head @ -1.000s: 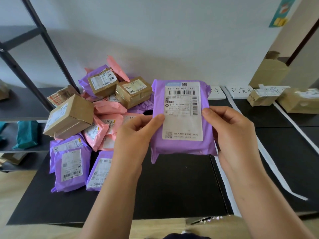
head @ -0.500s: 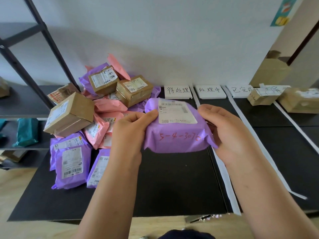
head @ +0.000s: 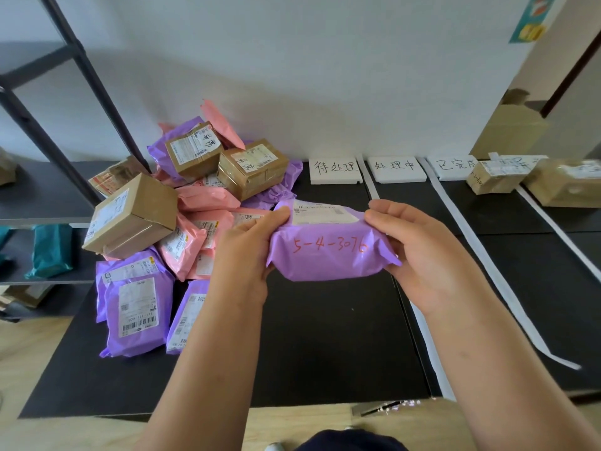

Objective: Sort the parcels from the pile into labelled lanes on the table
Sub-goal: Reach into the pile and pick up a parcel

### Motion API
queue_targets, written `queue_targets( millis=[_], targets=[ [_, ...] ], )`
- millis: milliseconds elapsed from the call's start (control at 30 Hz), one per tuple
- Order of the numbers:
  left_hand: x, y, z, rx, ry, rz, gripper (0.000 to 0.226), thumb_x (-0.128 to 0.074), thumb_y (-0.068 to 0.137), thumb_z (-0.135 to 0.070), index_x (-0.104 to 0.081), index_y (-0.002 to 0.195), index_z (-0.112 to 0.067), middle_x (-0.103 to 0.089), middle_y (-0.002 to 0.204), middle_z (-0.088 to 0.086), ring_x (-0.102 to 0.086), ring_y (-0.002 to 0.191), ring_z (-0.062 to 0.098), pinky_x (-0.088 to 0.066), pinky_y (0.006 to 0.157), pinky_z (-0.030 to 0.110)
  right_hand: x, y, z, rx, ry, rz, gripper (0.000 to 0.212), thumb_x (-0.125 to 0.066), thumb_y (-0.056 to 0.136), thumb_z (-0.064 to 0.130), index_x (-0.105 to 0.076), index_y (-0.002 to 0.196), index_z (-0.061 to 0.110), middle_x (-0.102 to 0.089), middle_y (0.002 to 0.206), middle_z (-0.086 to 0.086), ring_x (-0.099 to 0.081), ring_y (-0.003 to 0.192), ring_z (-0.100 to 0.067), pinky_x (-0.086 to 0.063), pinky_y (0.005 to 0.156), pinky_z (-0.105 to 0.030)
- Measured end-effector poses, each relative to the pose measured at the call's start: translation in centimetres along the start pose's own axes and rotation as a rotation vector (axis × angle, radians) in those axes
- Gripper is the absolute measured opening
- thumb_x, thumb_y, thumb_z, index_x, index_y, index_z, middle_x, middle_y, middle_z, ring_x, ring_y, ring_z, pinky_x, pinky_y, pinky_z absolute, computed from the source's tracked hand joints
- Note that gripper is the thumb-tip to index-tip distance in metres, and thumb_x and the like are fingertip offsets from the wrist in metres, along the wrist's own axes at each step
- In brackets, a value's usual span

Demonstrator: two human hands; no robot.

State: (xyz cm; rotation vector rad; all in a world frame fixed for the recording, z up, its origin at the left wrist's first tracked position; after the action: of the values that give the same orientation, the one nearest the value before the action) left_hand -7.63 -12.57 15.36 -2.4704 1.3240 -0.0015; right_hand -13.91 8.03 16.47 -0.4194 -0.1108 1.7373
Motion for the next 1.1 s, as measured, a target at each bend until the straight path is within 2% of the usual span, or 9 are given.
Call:
queue_targets(
  millis=[100,200,300,500,600,800,967,1033,1100],
  targets=[
    [0.3,0.3,0.1,0.013,0.031,-0.014,0.027,-0.073,0.086,-0.021,-0.073,0.061,-0.014,-0.071,0.063,0.0,-0.064,0.059,0.01,-0.047,0.055,0.022,0.0,-0.1,0.1,0.024,-0.003,-0.022,0.023,-0.067,0.09,0.006,-0.067,0.113,0.01,-0.074,0.087,-0.006,-0.073,0.074,-0.013,-0.052,0.054,-0.019],
    [0.0,0.5,0.3,0.004,0.069,0.012,0.029,-0.076,0.085,-0.027,-0.073,0.082,0.001,-0.075,0.085,0.015,-0.065,0.075,0.025,-0.047,0.072,0.038,0.4,-0.4,0.3,0.062,-0.058,-0.054,0.021,-0.068,0.089,0.004,-0.068,0.108,0.013,-0.076,0.088,-0.002,-0.075,0.079,-0.013,-0.054,0.056,-0.019],
    [-0.7,1.1,1.2,0.005,0.178,0.08,0.017,-0.075,0.086,-0.024,-0.074,0.087,-0.007,-0.077,0.086,0.008,-0.07,0.069,0.018,-0.054,0.065,0.032,1.2,-0.8,0.0,0.073,-0.121,-0.095,0.019,-0.068,0.089,0.006,-0.068,0.105,0.017,-0.076,0.099,-0.003,-0.075,0.089,-0.015,-0.056,0.063,-0.023],
    [-2.7,1.6,2.9,-0.067,0.383,0.239,0.003,-0.072,0.088,-0.015,-0.071,0.089,-0.018,-0.076,0.089,-0.003,-0.073,0.084,0.013,-0.056,0.066,0.025,4.5,-2.6,-2.8,-0.002,-0.305,-0.261,0.023,-0.07,0.09,0.015,-0.065,0.113,0.019,-0.073,0.108,-0.003,-0.073,0.095,-0.02,-0.06,0.083,-0.043],
    [-4.4,1.1,4.1,-0.106,0.479,0.322,0.006,-0.071,0.088,-0.018,-0.07,0.087,-0.024,-0.074,0.088,-0.008,-0.071,0.088,0.011,-0.055,0.074,0.029,6.3,-3.9,-4.7,-0.049,-0.309,-0.326,0.023,-0.069,0.091,0.017,-0.064,0.113,0.022,-0.072,0.11,0.0,-0.071,0.1,-0.017,-0.058,0.09,-0.043],
    [-8.7,-1.6,5.9,-0.163,0.567,0.39,0.008,-0.07,0.09,-0.02,-0.066,0.086,-0.027,-0.073,0.091,-0.008,-0.071,0.084,0.011,-0.05,0.062,0.025,11.2,-7.7,-3.9,0.119,-0.578,-0.518,0.034,-0.069,0.092,0.027,-0.057,0.125,0.032,-0.061,0.114,0.015,-0.059,0.104,-0.003,-0.047,0.079,-0.02],
    [-13.7,-5.7,6.3,-0.269,0.649,0.468,0.004,-0.066,0.093,-0.021,-0.064,0.092,-0.024,-0.073,0.09,-0.01,-0.071,0.086,0.009,-0.051,0.065,0.024,16.7,-9.7,-1.8,0.224,-0.751,-0.558,0.052,-0.063,0.095,0.034,-0.047,0.144,0.03,-0.052,0.142,0.009,-0.049,0.131,-0.01,-0.047,0.106,-0.039],
    [-16.4,-7.6,6.4,-0.321,0.687,0.495,0.004,-0.065,0.093,-0.021,-0.063,0.092,-0.024,-0.072,0.091,-0.011,-0.07,0.088,0.008,-0.051,0.068,0.023,19.4,-10.2,-0.9,0.238,-0.809,-0.548,0.054,-0.06,0.096,0.037,-0.043,0.147,0.031,-0.049,0.146,0.009,-0.047,0.132,-0.009,-0.046,0.102,-0.031],
    [-19.3,-9.7,7.0,-0.362,0.715,0.524,0.005,-0.064,0.094,-0.022,-0.062,0.091,-0.025,-0.072,0.09,-0.014,-0.069,0.086,0.004,-0.05,0.067,0.019,22.9,-10.8,-0.8,0.229,-0.842,-0.529,0.05,-0.057,0.097,0.04,-0.046,0.145,0.03,-0.053,0.14,0.011,-0.051,0.114,0.0,-0.044,0.08,-0.01]
  ],
)
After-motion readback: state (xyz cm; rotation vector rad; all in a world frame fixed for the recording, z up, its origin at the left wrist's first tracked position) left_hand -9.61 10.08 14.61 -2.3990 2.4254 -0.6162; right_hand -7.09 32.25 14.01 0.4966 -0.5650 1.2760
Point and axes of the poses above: each hand's wrist, its own y-axis towards the middle knuckle, its own x-axis out of the back of the hand, z = x × y, the point moved 9 cm from there along y, towards the middle knuckle
